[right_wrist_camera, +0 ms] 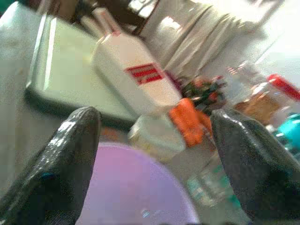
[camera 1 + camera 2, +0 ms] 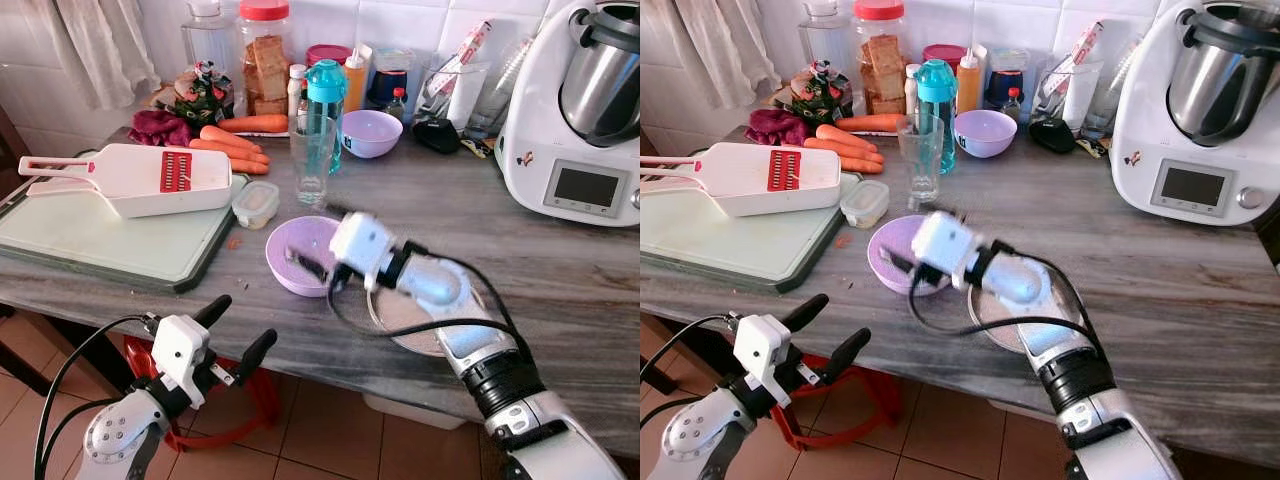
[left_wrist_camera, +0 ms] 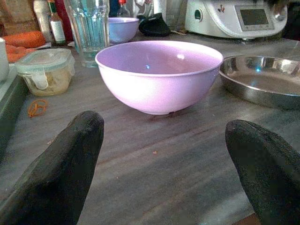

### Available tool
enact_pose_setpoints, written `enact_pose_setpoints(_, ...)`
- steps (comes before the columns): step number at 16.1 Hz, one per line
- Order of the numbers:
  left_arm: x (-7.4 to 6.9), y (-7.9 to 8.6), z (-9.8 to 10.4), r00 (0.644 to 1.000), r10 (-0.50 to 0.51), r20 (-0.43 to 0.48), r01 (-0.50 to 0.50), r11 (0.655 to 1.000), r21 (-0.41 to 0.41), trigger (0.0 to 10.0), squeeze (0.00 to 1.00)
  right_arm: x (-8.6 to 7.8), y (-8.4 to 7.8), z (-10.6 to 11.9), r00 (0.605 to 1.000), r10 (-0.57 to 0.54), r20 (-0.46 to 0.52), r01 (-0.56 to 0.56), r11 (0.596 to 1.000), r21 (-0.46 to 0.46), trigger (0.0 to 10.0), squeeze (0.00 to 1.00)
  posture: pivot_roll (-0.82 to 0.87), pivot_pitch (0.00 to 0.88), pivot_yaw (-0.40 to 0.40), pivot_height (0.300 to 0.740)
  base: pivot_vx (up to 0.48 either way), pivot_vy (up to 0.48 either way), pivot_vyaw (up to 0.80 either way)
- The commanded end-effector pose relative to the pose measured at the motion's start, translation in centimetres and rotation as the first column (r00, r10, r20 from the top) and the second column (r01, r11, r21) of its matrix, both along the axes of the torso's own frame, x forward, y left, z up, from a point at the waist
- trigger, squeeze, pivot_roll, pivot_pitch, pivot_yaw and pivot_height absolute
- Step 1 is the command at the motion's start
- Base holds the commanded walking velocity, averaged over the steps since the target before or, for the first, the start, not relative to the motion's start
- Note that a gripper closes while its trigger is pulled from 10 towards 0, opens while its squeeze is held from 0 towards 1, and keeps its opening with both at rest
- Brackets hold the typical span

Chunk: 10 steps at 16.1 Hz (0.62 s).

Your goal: Setting the table

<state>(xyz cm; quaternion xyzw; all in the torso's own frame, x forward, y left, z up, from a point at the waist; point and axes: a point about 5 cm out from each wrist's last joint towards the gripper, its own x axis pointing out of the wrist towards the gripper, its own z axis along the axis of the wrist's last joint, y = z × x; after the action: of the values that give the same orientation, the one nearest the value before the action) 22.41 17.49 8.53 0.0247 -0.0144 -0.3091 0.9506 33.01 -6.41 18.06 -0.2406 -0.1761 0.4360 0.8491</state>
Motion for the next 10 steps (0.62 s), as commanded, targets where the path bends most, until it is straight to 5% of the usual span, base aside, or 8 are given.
enact_pose_setpoints(1, 0.1, -0.1, 0.1, 1.0, -0.016, -0.002, 0.016, 1.0, -0.002, 10.0, 0.0, -0.1, -0.9, 0.5, 0.998, -0.067, 0.005, 0.066, 0.997, 0.048, 10.0, 1.0, 0.08, 0.013, -0.004, 0.74, 0.0, 0.0, 0.0)
enact_pose_setpoints(4, 0.2, -0.5, 0.9, 1.0, -0.019, 0.016, 0.02, 1.0, -0.016, 10.0, 0.0, -0.6, -3.8, 0.2, 0.958, -0.288, 0.009, 0.286, 0.955, 0.072, 10.0, 1.0, 0.07, 0.03, -0.005, 0.74, 0.0, 0.0, 0.0)
enact_pose_setpoints(6, 0.2, -0.8, 1.3, 0.999, -0.03, 0.026, 0.03, 0.999, -0.029, 10.0, 0.0, -2.4, -8.3, -1.7, 0.855, -0.509, -0.098, 0.518, 0.84, 0.161, 10.0, 1.0, 0.06, 0.033, -0.007, 0.74, 0.0, 0.0, 0.0)
enact_pose_setpoints(7, 0.2, -1.0, 1.4, 0.999, -0.043, 0.025, 0.043, 0.999, -0.033, 10.0, 0.0, -4.1, -11.2, -3.9, 0.76, -0.62, -0.196, 0.649, 0.742, 0.171, 10.0, 1.0, 0.06, 0.034, -0.003, 0.74, 0.0, 0.0, 0.0)
enact_pose_setpoints(10, 0.2, -1.2, 1.5, 0.997, -0.073, 0.022, 0.074, 0.996, -0.039, 10.0, 0.0, -5.8, -13.4, -4.6, 0.678, -0.714, -0.173, 0.735, 0.663, 0.142, 10.0, 1.0, 0.03, 0.035, 0.009, 0.74, 0.0, 0.0, 0.0)
